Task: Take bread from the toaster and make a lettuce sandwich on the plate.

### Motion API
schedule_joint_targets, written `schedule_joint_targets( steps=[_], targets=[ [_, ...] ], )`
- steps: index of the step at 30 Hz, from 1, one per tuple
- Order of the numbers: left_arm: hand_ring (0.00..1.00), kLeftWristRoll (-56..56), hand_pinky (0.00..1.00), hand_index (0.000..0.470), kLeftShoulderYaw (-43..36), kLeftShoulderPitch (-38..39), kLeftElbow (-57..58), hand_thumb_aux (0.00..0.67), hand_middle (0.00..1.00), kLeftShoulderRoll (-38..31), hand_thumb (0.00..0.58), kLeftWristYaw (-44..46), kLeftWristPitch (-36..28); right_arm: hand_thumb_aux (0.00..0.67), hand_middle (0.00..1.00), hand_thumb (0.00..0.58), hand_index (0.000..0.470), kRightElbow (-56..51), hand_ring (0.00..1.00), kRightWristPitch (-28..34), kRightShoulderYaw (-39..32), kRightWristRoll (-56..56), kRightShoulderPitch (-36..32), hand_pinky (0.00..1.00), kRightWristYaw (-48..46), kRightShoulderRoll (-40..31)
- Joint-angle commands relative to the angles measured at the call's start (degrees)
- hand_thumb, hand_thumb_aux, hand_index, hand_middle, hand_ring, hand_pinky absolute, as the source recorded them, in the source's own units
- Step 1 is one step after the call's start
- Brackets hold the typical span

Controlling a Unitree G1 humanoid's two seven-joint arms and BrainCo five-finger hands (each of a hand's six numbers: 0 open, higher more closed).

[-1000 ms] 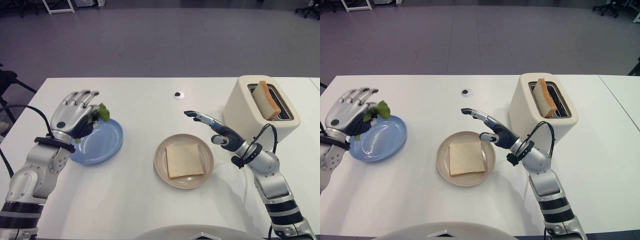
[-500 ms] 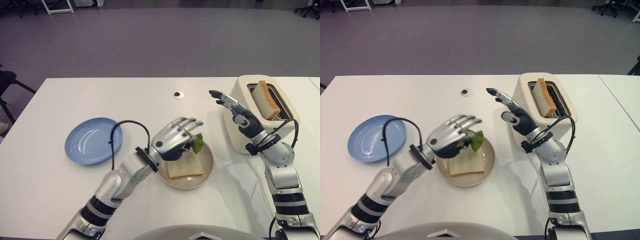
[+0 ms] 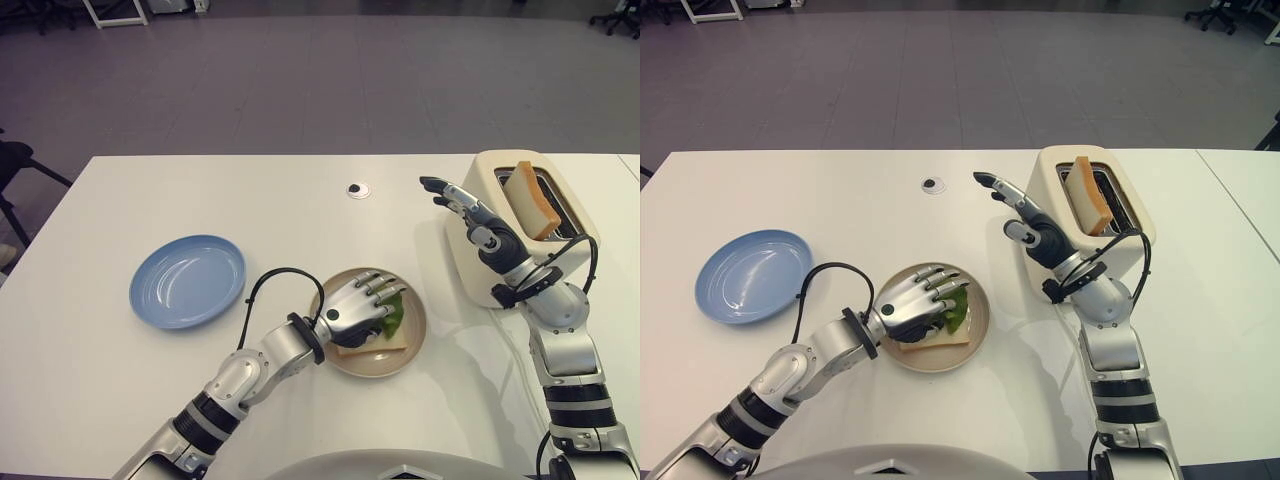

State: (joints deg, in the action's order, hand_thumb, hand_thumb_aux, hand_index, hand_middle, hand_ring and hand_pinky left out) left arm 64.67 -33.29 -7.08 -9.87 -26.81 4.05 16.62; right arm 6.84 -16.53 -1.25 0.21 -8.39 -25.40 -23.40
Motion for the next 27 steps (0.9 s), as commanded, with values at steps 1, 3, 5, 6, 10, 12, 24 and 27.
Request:
schedule_joint_targets(
  steps=[1,3,5,6,10,12,24,27],
  targets=[
    [0.0,0.44,0.0,0.007,0.48,0.17,-1.52,0.011,0.0,-0.19,0.018,-0.61,0.35,0.0,0.0,0.0,0.0,0.01,0.0,-0.16,-0.21,0.37,-0.46,0.0,-0.47,-0.05],
    [0.0,0.3,0.0,0.033,0.92,0.09,-1.77,0.047,0.0,-0.42,0.079,-0.7,0.36,0.0,0.0,0.0,0.0,-0.01,0.0,-0.21,-0.23,0.33,-0.47,0.0,-0.47,-0.04],
    [0.0,0.13,0.0,0.079,1.41,0.03,-2.28,0.113,0.0,-0.68,0.179,-0.59,0.35,0.0,0.0,0.0,0.0,-0.01,0.0,-0.26,-0.24,0.28,-0.48,0.0,-0.43,-0.04],
    [0.0,0.08,0.0,0.123,1.81,0.05,-2.88,0.176,0.0,-0.9,0.265,-0.48,0.32,0.0,0.0,0.0,0.0,0.0,0.0,-0.28,-0.23,0.26,-0.47,0.0,-0.41,-0.03],
    [0.0,-4.13,0.0,0.118,6.05,2.66,-9.15,0.168,0.0,-2.06,0.255,0.68,0.09,0.0,0.0,0.0,0.0,0.35,0.0,-1.14,-0.21,-0.98,-0.65,0.0,0.04,-0.41],
    [0.0,-13.77,0.0,0.111,12.11,6.51,-14.13,0.158,0.0,-2.06,0.241,1.44,-0.85,0.0,0.0,0.0,0.0,2.96,0.0,-2.63,0.99,-3.63,-0.96,0.0,1.16,-1.87],
    [0.0,-59.96,0.0,0.0,30.92,20.42,-9.41,0.0,0.0,5.82,0.0,3.35,1.32,0.0,0.0,0.0,0.0,-0.47,0.0,-1.6,15.86,-35.76,3.32,0.0,16.4,-20.99],
    [0.0,-59.95,0.0,0.0,31.11,20.38,-8.58,0.0,0.0,6.22,0.0,4.06,1.86,0.0,0.0,0.0,0.0,-2.65,0.0,-0.7,14.89,-37.8,4.08,0.0,17.22,-21.7]
  ],
)
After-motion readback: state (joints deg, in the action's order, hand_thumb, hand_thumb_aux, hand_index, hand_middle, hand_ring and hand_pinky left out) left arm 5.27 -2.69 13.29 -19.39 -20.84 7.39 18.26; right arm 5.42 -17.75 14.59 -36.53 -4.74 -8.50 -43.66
